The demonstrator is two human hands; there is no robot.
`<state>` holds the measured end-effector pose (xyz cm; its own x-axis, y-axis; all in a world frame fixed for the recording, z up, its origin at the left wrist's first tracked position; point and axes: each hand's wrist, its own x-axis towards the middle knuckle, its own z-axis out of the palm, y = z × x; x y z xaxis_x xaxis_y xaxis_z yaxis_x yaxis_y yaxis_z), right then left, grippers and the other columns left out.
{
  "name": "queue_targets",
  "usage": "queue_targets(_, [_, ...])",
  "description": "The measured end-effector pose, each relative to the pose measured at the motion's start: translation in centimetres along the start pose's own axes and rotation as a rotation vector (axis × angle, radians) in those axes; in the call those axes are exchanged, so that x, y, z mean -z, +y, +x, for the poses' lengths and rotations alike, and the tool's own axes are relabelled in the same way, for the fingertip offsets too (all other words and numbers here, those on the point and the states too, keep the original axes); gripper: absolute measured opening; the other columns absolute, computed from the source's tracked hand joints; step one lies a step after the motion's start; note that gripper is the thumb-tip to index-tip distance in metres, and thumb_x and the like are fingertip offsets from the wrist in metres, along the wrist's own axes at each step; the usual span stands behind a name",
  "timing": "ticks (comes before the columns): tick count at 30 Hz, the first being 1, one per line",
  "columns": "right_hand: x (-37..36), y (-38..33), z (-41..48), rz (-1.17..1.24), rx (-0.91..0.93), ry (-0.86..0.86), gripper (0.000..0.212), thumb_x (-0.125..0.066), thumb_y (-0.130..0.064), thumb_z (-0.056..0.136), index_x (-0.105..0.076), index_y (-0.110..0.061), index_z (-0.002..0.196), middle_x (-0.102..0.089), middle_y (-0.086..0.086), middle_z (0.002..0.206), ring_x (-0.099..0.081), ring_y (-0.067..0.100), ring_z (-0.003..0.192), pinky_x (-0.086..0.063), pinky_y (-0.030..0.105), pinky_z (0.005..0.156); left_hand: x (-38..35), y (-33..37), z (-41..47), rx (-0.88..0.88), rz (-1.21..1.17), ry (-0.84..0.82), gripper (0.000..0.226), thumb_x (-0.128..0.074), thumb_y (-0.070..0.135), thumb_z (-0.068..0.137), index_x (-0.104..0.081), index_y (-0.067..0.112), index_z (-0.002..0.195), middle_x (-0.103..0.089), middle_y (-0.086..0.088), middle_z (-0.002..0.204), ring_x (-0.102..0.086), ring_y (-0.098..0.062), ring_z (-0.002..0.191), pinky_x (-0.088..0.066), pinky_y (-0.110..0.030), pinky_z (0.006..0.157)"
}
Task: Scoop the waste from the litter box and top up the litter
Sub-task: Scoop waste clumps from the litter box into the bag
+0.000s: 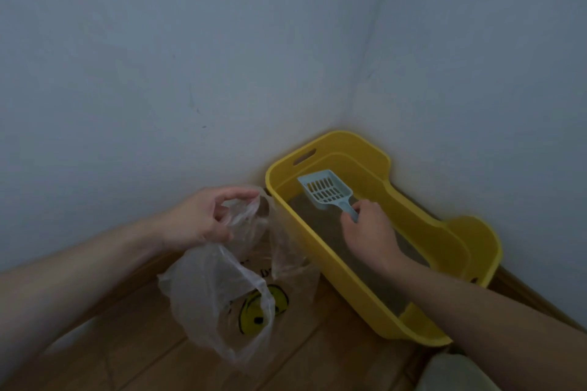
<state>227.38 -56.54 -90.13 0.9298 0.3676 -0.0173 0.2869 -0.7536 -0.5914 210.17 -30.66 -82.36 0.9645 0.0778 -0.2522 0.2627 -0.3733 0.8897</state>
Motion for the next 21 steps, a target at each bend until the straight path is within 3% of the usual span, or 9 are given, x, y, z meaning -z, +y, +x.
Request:
queue_targets(3, [-1.5, 1.1, 1.6, -0.033, -0.072, -0.007, 0.013, -0.057, -0.031, 0.094, -0.058, -0.019, 0.099, -0.063, -0.001, 0.096, -0.065, 0.008, 0.076, -0.06, 0.026, 0.058, -0.1, -0.4, 0.8, -0.035, -0.01, -0.006, 0.077, -0.065, -0.003, 0.063, -0.056, 0.035, 0.129, -0.042, 0.004, 0.056, -0.037, -0.014, 0.053, -0.028, -0.02, 0.048])
queue_targets(6, [-3.1, 1.1, 2.8, -0.026, -0.118, -0.029, 0.016, -0.054, -0.027, 0.096, -0.054, -0.014, 0.104, -0.057, 0.005, 0.105, -0.06, 0.014, 0.083, -0.058, 0.03, 0.068, -0.4, -0.5, 1.6, -0.069, -0.029, -0.024, 0.076, -0.065, -0.017, 0.07, -0.056, 0.034, 0.126, -0.055, 0.015, 0.054, -0.037, -0.007, 0.051, -0.028, -0.018, 0.047])
queue_targets(10, [-5.2, 0.4, 4.1, -0.022, -0.153, -0.095, 0.024, -0.05, -0.025, 0.099, -0.051, -0.007, 0.114, -0.053, 0.011, 0.113, -0.059, 0.022, 0.094, -0.053, 0.034, 0.074, -0.2, -1.7, 2.9, -0.078, -0.091, -0.048, 0.077, -0.068, -0.004, 0.066, -0.059, 0.044, 0.126, -0.05, 0.004, 0.06, -0.035, -0.019, 0.056, -0.026, -0.028, 0.051])
queue_targets(13, [-6.7, 0.5, 4.5, -0.011, -0.186, -0.156, 0.028, -0.051, -0.027, 0.098, -0.053, -0.007, 0.117, -0.057, 0.012, 0.116, -0.059, 0.021, 0.099, -0.05, 0.033, 0.076, -0.4, -2.4, 3.5, -0.065, -0.114, -0.035, 0.075, -0.069, -0.002, 0.066, -0.059, 0.043, 0.125, -0.049, -0.002, 0.059, -0.035, -0.014, 0.054, -0.027, -0.023, 0.049])
queue_targets(15, [-7.3, 0.7, 4.4, -0.033, -0.21, -0.218, 0.027, -0.055, -0.03, 0.095, -0.058, -0.007, 0.111, -0.062, 0.011, 0.108, -0.064, 0.025, 0.098, -0.053, 0.034, 0.074, -0.5, -2.5, 3.8, -0.076, -0.113, -0.049, 0.075, -0.068, -0.002, 0.067, -0.057, 0.037, 0.13, -0.064, -0.026, 0.09, -0.039, -0.01, 0.055, -0.031, -0.02, 0.049])
queue_targets(16, [-7.6, 0.9, 4.2, -0.057, -0.208, -0.241, 0.026, -0.058, -0.032, 0.093, -0.061, -0.008, 0.104, -0.064, 0.01, 0.102, -0.065, 0.024, 0.094, -0.051, 0.031, 0.068, -0.5, -2.4, 3.8, -0.08, -0.106, -0.059, 0.076, -0.068, -0.002, 0.067, -0.055, 0.035, 0.132, -0.061, -0.033, 0.111, -0.041, -0.009, 0.056, -0.032, -0.02, 0.05])
queue_targets(18, [-7.9, 1.1, 3.9, -0.067, -0.202, -0.248, 0.023, -0.064, -0.034, 0.089, -0.061, -0.011, 0.091, -0.063, 0.005, 0.088, -0.063, 0.02, 0.082, -0.043, 0.025, 0.056, -0.7, -2.3, 3.8, -0.092, -0.093, -0.053, 0.076, -0.068, -0.006, 0.068, -0.053, 0.029, 0.135, -0.056, -0.028, 0.128, -0.046, -0.002, 0.057, -0.036, -0.016, 0.053])
queue_targets(21, [-7.8, 1.1, 3.6, -0.039, -0.202, -0.238, 0.022, -0.071, -0.034, 0.085, -0.06, -0.014, 0.086, -0.06, 0.0, 0.078, -0.06, 0.017, 0.075, -0.035, 0.023, 0.048, -1.0, -2.3, 4.0, -0.092, -0.083, -0.036, 0.077, -0.062, -0.024, 0.074, -0.048, 0.016, 0.138, -0.056, -0.008, 0.136, -0.056, 0.006, 0.06, -0.038, -0.005, 0.057])
